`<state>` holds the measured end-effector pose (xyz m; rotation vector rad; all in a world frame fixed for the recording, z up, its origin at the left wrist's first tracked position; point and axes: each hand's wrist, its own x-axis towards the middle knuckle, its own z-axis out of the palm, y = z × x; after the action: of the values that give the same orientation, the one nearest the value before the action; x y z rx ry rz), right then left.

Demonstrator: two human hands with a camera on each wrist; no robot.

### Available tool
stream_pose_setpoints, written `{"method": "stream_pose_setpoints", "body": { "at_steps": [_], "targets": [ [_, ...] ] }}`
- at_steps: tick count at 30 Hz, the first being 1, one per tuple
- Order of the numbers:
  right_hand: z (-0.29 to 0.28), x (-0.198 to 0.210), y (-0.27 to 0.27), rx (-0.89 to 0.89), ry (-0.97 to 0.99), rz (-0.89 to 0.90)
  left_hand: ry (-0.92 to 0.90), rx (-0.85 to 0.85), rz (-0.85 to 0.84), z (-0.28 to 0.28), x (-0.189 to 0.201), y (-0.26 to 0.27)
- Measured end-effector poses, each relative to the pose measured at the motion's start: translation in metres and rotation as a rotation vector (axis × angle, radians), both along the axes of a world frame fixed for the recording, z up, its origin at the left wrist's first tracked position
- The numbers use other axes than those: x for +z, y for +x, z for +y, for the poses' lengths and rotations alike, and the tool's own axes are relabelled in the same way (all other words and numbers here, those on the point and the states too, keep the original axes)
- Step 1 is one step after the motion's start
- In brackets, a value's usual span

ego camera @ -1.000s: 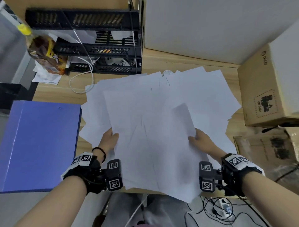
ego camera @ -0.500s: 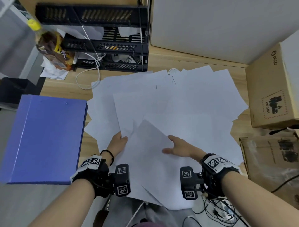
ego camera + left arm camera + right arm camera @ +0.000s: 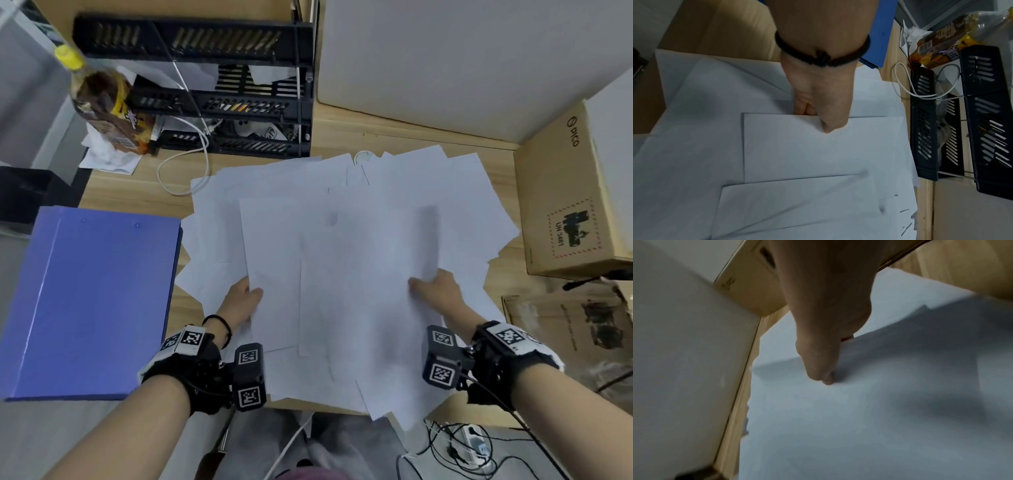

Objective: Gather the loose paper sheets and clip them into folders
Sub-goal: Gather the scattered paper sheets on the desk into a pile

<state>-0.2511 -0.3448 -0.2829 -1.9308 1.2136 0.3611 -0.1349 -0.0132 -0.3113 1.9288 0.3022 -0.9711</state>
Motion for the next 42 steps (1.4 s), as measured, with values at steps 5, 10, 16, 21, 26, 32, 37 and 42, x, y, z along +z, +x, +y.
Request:
{"method": "stream_pose_setpoints", "body": {
  "at_steps": [5, 10, 16, 21, 26, 32, 37, 42],
  "targets": [
    [-0.026, -0.02, -0.038, -0.17, -0.131, 0.139, -0.074, 0.072, -0.006, -0.018, 0.001, 0.007],
    [-0.015, -0.029, -0.053, -0.212, -0.036, -0.007, -0.101, -0.021, 0.001, -0.042, -0.001, 0.01],
    [0.015, -0.027, -0.041, -0.249, 0.234, -0.152, -0.044, -0.121, -0.011, -0.059, -0.009, 0.004],
    [0.032, -0.039, -0.033, -0.375, 0.31, -0.202, -0.049, -0.074, -0.049, -0.045, -0.001, 0.005],
    [0.03, -0.028, -0.018, -0.282, 0.212, -0.203, -0.047, 0.16, -0.124, -0.02, 0.025, 0.017],
    [0.027, -0.004, -0.002, -0.355, 0.137, -0.212, 0.013, 0.4, -0.217, 0.026, 0.029, 0.039],
    [0.064, 0.006, 0.013, -0.391, 0.429, -0.26, -0.124, 0.445, -0.027, 0.053, 0.015, 0.021],
    [0.112, -0.005, 0.024, -0.257, 0.662, -0.163, -0.425, 0.53, 0.195, 0.051, 0.027, -0.007]
  ]
}}
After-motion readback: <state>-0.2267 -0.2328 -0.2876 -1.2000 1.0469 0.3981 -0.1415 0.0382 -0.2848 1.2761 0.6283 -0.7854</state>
